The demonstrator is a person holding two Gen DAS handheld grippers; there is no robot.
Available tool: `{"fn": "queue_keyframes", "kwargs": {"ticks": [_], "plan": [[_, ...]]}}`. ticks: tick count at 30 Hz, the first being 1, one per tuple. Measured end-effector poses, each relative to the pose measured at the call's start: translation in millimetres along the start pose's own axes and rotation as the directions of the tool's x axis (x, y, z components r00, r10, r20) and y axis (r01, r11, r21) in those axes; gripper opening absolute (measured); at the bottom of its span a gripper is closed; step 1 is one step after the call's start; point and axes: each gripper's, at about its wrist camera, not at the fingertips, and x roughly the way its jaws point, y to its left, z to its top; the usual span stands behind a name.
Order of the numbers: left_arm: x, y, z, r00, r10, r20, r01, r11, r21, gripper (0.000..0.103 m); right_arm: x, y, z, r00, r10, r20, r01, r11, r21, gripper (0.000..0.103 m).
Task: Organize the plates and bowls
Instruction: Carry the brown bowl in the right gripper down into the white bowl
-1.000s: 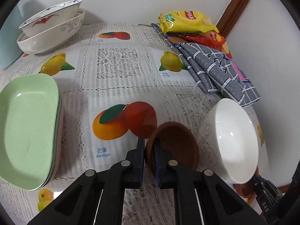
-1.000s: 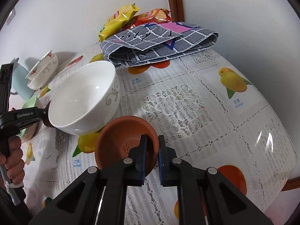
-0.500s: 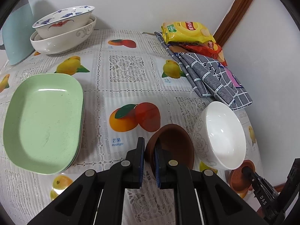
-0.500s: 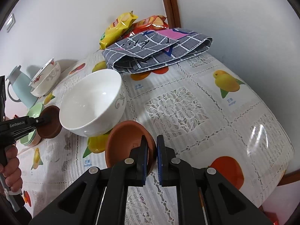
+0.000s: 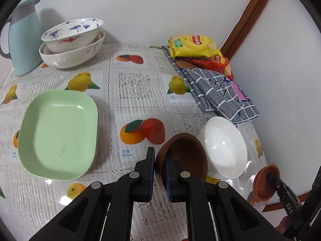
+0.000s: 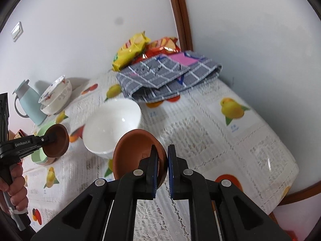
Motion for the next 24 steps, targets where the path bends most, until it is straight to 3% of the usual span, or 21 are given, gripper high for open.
{"fn": "queue_keyframes", "kwargs": {"ticks": [10,24], "plan": [[-39,3,6,0.998,-0.007,0.056,0.007,1.0,0.0,0.01,-24,23,19,0.998,0.013,0.057,-0.012,1.0,-0.025,0.009],[-60,13,-4,0.997,-0.02,0.077,0.022,1.0,-0.022,0.01,-38,43,24,0.996,0.034,0.085,-0.031,0.999,-0.044,0.009]]}}
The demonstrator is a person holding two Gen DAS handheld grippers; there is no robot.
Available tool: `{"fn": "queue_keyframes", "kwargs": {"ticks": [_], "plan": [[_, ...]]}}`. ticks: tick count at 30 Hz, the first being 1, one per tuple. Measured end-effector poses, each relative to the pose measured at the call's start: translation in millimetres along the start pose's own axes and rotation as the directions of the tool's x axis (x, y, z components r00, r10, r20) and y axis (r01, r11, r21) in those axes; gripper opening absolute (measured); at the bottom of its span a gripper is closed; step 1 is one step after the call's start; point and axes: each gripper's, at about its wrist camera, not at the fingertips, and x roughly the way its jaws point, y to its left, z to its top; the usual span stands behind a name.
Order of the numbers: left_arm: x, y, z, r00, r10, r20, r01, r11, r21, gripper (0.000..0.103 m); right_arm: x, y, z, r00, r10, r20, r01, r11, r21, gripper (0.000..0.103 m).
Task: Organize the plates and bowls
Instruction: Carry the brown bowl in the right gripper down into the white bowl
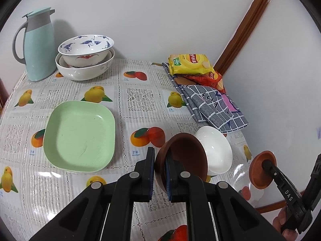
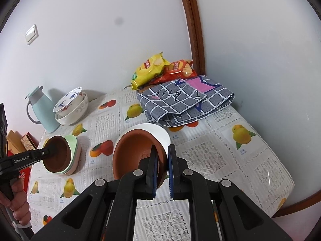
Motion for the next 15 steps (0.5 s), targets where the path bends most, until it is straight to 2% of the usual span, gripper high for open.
{"fn": "queue_keyframes", "kwargs": {"ticks": [15], "plan": [[-10,22,2,1.0,0.015,0.015,-0.014,1.0,-0.024,0.01,24,22,3,0.999,0.019,-0.035,-0.019,1.0,-0.01,0.009]]}}
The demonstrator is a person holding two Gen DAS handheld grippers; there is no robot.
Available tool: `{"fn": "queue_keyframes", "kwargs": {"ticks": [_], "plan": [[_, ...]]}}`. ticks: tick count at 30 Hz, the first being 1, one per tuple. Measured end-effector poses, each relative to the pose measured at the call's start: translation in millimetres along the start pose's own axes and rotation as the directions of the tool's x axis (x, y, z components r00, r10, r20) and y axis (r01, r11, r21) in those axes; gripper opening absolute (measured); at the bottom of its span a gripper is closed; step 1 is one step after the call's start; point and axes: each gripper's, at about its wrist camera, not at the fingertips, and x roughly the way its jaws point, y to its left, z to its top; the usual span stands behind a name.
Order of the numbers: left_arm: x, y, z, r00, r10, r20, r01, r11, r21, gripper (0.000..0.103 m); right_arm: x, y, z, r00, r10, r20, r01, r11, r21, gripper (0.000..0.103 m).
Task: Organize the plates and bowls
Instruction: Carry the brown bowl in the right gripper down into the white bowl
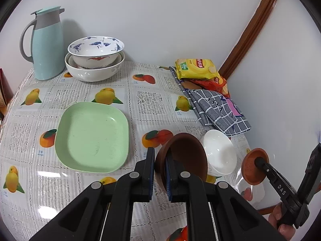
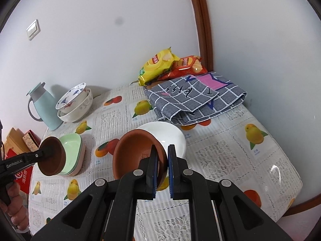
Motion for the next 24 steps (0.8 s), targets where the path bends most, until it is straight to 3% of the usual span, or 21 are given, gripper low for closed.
{"fn": "queue_keyframes", "kwargs": {"ticks": [24], "plan": [[41,7,14,0.998,0.025,-0.056,-0.025,1.0,0.002,0.01,87,4,8,0.994,-0.046,-0.103,0.041,0.998,-0.054,0.009]]}}
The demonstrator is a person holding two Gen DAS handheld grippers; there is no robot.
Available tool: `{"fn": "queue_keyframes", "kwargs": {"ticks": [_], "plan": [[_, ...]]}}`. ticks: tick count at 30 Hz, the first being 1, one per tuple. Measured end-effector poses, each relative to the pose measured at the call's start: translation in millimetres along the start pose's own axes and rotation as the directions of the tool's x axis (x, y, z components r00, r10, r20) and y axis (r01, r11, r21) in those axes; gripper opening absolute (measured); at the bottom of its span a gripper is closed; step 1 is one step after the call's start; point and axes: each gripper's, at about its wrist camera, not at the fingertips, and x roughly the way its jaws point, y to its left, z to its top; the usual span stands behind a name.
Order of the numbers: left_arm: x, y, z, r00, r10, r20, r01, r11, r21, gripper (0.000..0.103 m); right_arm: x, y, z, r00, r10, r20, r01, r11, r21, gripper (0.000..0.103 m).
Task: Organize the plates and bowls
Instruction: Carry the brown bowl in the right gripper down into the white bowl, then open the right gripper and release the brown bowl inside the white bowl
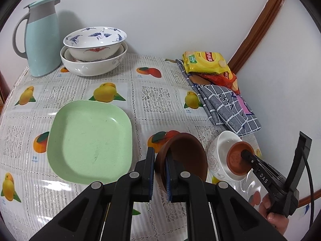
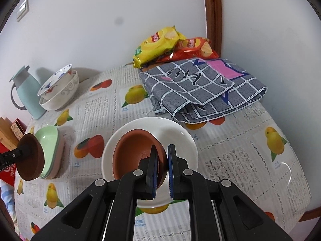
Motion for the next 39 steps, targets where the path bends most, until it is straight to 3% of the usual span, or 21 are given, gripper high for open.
{"fn": "queue_keyframes", "kwargs": {"ticks": [21,32,39], "plan": [[24,-6,6,0.999,-0.011,-0.037,0.012,1.0,0.021,0.01,45,-1,2,0.994,-0.008,-0.105,0.004,0.999,-0.041,0.009],[29,-3,6,0.999,-0.02,-0.048,0.021,1.0,0.018,0.01,57,13,3,0.982,-0.131,-0.137,0.105,0.978,-0.181,0.012],[27,-3,4,0.998,-0.027,-0.053,0.028,0.999,0.02,0.01,64,28,-2,0.965,-0.218,-0.143,0.173,0.946,-0.274,0.023]]}}
